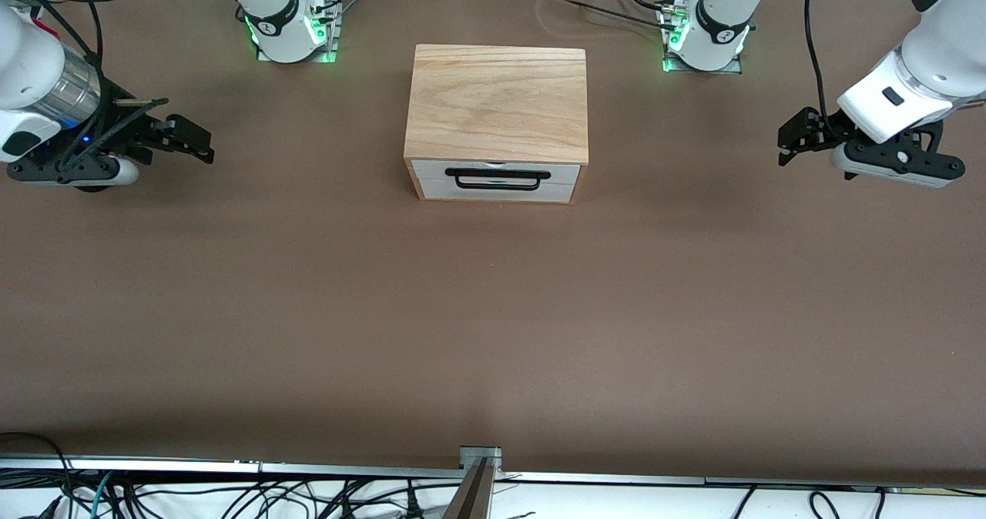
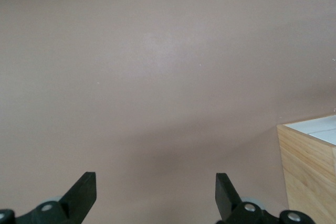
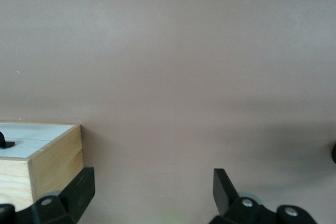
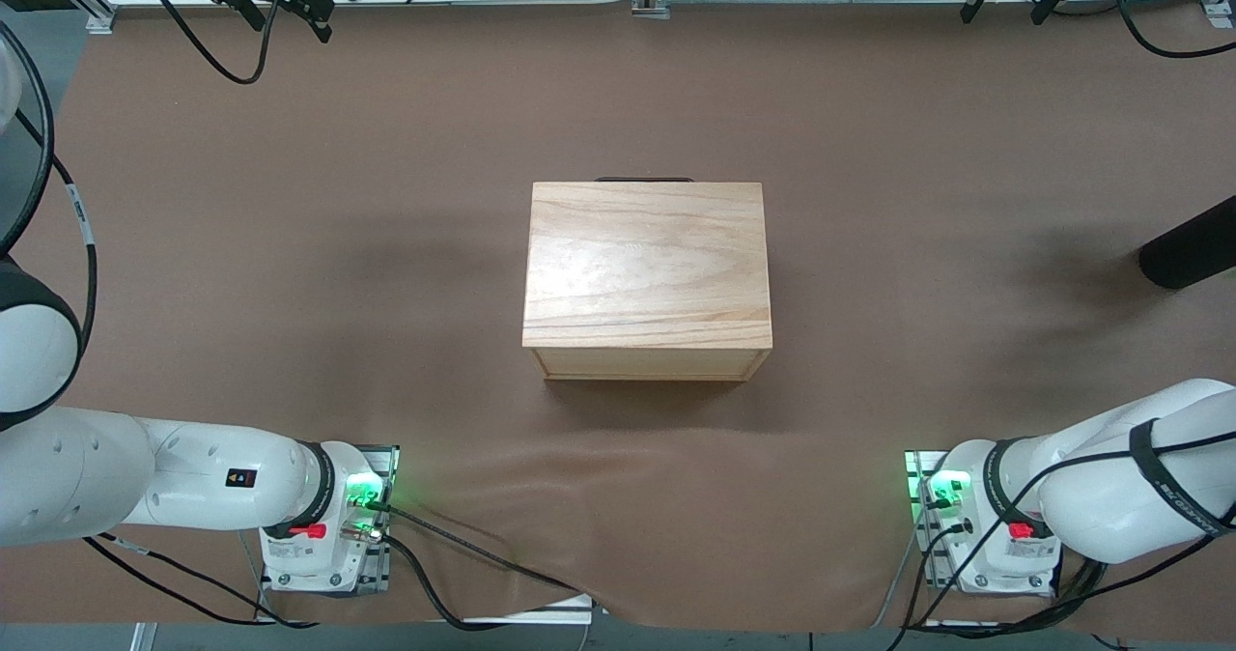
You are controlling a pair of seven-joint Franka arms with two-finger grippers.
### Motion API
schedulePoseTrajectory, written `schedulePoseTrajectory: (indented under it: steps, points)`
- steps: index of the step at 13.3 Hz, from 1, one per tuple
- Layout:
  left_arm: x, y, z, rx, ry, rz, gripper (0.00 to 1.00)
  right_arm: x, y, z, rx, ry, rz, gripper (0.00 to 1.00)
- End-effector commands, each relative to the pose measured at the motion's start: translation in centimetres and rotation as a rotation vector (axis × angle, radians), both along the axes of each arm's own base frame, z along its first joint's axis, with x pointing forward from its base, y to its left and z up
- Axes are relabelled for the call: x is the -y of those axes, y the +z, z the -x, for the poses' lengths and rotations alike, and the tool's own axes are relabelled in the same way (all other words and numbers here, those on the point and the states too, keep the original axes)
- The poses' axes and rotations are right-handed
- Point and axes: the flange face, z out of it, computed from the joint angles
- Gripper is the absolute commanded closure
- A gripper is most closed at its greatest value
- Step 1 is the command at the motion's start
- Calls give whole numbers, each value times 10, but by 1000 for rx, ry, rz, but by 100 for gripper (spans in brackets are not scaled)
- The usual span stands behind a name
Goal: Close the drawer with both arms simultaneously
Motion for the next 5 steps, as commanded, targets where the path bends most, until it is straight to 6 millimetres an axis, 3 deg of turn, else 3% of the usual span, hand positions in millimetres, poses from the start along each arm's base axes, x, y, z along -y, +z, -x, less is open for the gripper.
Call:
schedulePoseTrajectory:
  steps: [1,5]
  points:
    - [5,9,6,-16,11,-16,0,-4,5,5,16,-4,20,0]
    - [6,11,-3,-53,41,1,0,-8,11,4,28,2,21,0]
